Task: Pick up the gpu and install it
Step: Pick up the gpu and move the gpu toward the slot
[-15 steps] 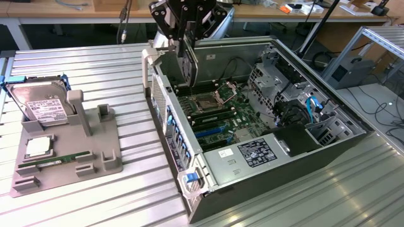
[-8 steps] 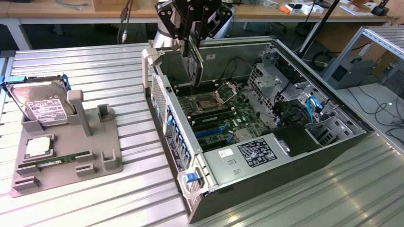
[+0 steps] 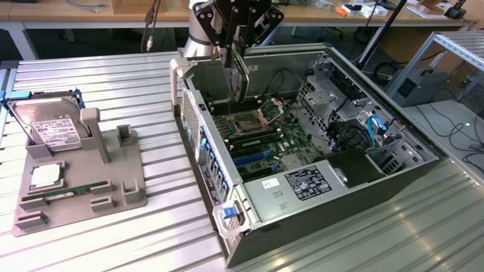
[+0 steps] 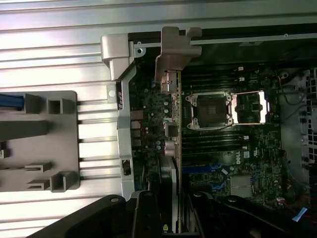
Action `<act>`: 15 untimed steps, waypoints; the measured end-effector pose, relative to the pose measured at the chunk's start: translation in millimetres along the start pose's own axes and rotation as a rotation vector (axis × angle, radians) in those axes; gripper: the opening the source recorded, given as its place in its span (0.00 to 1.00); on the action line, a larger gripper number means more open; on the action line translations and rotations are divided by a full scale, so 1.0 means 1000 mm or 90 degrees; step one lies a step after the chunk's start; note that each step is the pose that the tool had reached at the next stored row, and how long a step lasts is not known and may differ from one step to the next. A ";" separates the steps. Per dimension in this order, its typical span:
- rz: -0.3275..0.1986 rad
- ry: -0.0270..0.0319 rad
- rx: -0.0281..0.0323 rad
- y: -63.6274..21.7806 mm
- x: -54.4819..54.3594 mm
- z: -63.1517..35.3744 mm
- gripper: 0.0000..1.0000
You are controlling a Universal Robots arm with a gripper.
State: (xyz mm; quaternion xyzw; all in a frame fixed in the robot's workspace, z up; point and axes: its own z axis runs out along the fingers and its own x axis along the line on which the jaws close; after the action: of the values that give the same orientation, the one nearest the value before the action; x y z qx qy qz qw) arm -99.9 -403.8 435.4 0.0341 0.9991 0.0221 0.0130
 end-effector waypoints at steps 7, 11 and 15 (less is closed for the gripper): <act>0.000 0.0000 0.0003 0.0005 -0.008 0.0003 0.27; 0.000 0.0000 0.0005 0.0007 -0.011 0.0004 0.27; 0.000 -0.0001 0.0007 0.0009 -0.014 0.0006 0.27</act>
State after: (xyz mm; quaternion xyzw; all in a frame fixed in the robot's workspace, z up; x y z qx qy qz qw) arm -85.9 -403.8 435.2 0.0341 0.9991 0.0215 0.0130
